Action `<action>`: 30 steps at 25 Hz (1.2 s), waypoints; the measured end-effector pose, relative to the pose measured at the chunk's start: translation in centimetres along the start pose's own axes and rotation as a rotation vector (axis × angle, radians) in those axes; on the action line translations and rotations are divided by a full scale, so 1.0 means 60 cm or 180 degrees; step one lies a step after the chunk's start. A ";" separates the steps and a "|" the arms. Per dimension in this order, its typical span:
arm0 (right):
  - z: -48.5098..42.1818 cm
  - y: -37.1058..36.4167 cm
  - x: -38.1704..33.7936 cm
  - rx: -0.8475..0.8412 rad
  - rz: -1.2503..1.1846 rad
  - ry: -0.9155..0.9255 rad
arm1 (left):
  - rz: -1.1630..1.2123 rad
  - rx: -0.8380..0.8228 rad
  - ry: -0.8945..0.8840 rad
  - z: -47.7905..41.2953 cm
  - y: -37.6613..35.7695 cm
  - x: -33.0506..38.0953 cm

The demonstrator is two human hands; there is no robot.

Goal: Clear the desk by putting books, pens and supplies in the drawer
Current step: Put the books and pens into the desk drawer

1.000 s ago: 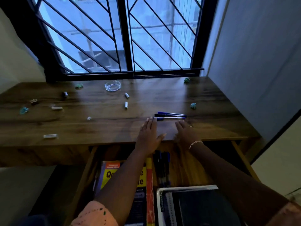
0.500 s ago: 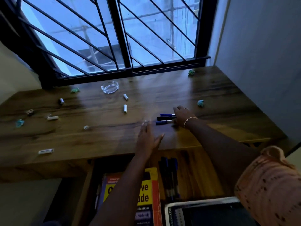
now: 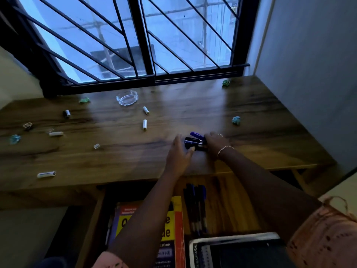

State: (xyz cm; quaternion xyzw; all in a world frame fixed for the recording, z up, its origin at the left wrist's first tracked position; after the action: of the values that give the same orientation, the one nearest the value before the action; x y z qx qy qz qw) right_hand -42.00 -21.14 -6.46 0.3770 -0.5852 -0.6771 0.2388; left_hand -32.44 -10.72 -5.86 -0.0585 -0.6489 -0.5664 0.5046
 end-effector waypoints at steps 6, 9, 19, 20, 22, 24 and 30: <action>0.030 0.042 0.005 0.1668 -0.3160 0.0291 | 0.1000 0.0077 -0.0564 0.001 0.043 0.087; 0.050 0.035 -0.004 0.1719 -0.3774 0.0374 | 0.1005 -0.0086 -0.1040 0.013 0.049 0.140; 0.178 0.002 -0.073 0.0561 -0.5093 0.0262 | 0.1079 -0.0992 -0.1084 0.062 0.004 0.147; 0.202 -0.007 -0.081 0.0442 -0.5343 0.0150 | 0.1036 -0.1244 -0.0907 0.072 -0.011 0.140; 0.246 -0.034 -0.090 0.0312 -0.5640 -0.0201 | 0.0851 -0.1704 -0.0626 0.094 -0.050 0.118; 0.283 -0.075 -0.090 0.0150 -0.5823 -0.0691 | 0.0708 -0.2111 -0.0379 0.118 -0.088 0.091; 0.339 -0.154 -0.063 0.0050 -0.5545 -0.1466 | 0.0156 -0.2267 0.0009 0.142 -0.167 0.020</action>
State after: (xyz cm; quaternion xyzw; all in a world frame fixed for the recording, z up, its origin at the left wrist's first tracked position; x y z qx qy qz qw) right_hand -54.73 -3.94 -13.95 0.5435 -0.1301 -0.6729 -0.4848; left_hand -44.53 -8.07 -10.45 -0.2455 -0.4085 -0.7449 0.4669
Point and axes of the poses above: each hand's wrist, its own z-axis away from the middle knuckle, its own y-axis out of the back of the hand, x = y × z, the point moved 7 cm from there along -z, towards the middle knuckle, and after that the axes turned 15 degrees about y, right-handed, at the moved point
